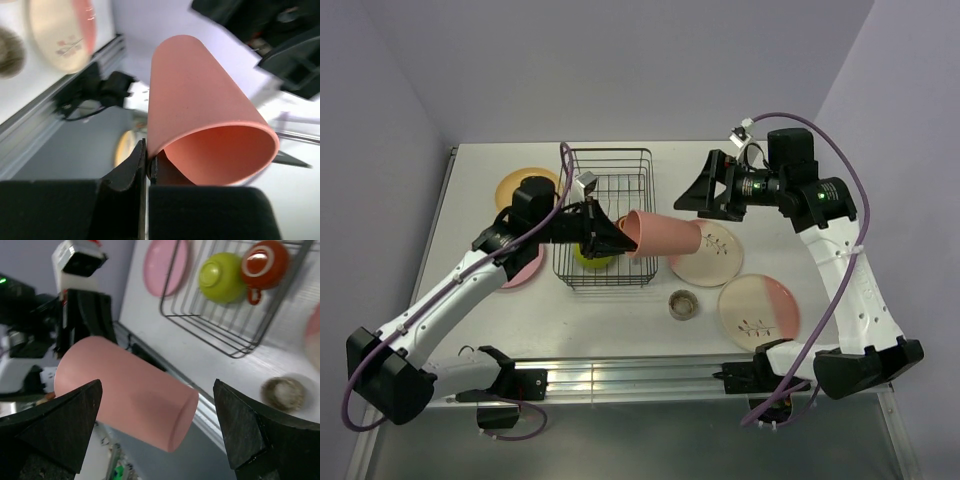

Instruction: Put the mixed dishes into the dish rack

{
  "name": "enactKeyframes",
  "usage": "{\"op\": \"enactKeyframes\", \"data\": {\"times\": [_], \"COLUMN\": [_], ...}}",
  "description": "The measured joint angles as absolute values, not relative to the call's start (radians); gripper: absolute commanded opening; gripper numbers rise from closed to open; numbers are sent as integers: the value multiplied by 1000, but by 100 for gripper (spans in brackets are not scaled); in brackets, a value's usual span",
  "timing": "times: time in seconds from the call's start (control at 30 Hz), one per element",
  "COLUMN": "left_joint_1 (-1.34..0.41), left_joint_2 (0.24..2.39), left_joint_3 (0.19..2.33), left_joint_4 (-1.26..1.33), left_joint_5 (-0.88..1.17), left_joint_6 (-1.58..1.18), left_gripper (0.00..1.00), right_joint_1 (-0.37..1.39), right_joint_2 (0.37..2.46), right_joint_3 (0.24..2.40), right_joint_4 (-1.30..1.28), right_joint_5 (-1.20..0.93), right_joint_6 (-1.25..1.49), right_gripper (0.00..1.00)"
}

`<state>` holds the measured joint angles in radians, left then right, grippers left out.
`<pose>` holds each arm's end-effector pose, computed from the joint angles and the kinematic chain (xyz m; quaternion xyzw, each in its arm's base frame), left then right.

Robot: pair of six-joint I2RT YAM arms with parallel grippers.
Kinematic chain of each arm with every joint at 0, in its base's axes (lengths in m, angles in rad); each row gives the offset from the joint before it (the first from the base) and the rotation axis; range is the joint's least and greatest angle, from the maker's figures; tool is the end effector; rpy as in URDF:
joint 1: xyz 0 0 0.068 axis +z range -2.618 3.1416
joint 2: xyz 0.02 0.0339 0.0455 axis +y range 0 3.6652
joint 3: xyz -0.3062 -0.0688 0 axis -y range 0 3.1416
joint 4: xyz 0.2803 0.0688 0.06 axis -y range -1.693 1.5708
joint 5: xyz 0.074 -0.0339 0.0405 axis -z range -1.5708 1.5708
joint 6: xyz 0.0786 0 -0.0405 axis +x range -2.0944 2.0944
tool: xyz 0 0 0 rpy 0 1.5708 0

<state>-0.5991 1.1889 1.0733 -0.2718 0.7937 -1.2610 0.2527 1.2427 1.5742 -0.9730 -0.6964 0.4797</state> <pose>0.2251 -0.2215 0.3761 -0.0449 0.7940 -0.6042 0.0503 0.2531 0.1174 0.4710 -0.0567 0.8522 0.4356 0.2841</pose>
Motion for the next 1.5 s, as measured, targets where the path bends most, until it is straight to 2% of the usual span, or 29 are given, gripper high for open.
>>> {"op": "enactKeyframes", "data": {"times": [0.3,0.8,1.1,1.33,1.5], "left_joint_1": [-534,-525,-476,-463,-463], "left_joint_2": [1150,1178,1222,1241,1241], "left_joint_3": [912,791,789,789,788], "left_joint_4": [240,718,921,973,988], "left_joint_5": [919,953,953,953,953], "left_joint_6": [-1588,-1884,-1976,-1988,-1995], "left_gripper": [0,0,0,0,0], "right_joint_1": [241,242,242,242,242], "right_joint_2": [1216,1190,1150,1148,1151], "right_joint_3": [1489,1397,1370,1369,1348], "right_joint_4": [-746,-449,-308,-260,-111], "right_joint_5": [-990,-1168,-1200,-1210,-1218], "right_joint_6": [600,854,984,1032,1132], "right_gripper": [100,100,100,100,100]}}
